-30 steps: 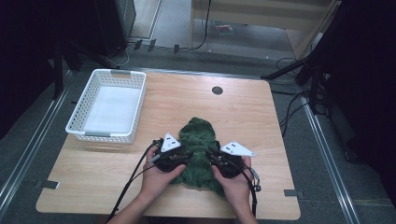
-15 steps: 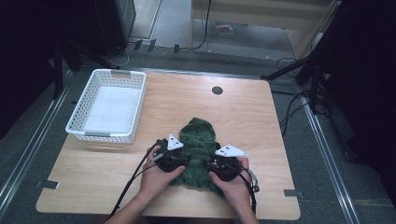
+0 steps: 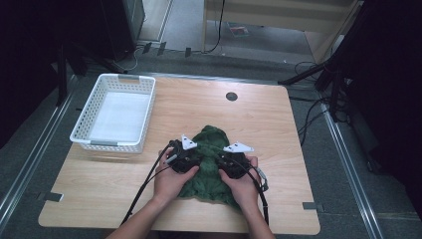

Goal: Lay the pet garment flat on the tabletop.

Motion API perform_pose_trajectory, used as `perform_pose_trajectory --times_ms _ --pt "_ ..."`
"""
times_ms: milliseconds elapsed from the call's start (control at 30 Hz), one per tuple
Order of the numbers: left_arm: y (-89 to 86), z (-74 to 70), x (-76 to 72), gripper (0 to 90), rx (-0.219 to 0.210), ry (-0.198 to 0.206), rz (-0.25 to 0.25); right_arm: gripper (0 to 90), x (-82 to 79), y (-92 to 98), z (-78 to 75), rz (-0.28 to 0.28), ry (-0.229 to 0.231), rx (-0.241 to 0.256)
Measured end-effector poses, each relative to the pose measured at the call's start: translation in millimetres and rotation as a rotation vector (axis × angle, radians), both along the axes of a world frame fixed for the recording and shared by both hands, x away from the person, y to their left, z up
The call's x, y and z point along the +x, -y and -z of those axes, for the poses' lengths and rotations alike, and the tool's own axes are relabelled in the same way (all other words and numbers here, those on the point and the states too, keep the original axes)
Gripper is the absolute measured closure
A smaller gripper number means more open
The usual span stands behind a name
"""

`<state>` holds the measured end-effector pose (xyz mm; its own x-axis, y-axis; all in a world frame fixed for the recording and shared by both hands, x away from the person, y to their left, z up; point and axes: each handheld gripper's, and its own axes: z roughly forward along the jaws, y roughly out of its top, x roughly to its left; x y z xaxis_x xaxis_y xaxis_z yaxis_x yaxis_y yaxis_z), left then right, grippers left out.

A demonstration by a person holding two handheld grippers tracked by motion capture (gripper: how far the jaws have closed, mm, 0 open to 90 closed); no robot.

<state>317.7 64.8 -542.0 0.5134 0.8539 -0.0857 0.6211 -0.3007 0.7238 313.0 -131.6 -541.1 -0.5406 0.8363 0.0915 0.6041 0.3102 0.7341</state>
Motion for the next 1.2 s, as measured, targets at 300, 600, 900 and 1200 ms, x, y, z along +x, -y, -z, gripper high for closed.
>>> perform_pose_trajectory --times_ms 300,600,900,1200 --pt "7.9 1.3 30.4 58.7 0.027 0.029 -0.053 76.5 41.4 -8.1 3.9 0.05 0.052 -0.056" --pt "-19.3 -26.5 -7.6 48.8 -0.034 0.144 -0.013 61.2 9.8 -1.4 -29.2 -0.004 0.139 -0.006" --pt "-50.6 -8.1 -63.5 50.3 0.016 0.096 0.033 60.5 -69.4 27.0 -21.4 -0.025 0.102 0.007" --pt "-53.6 9.1 -67.8 53.8 0.068 0.097 0.015 63.8 -72.6 45.2 8.6 -0.01 0.038 0.053"
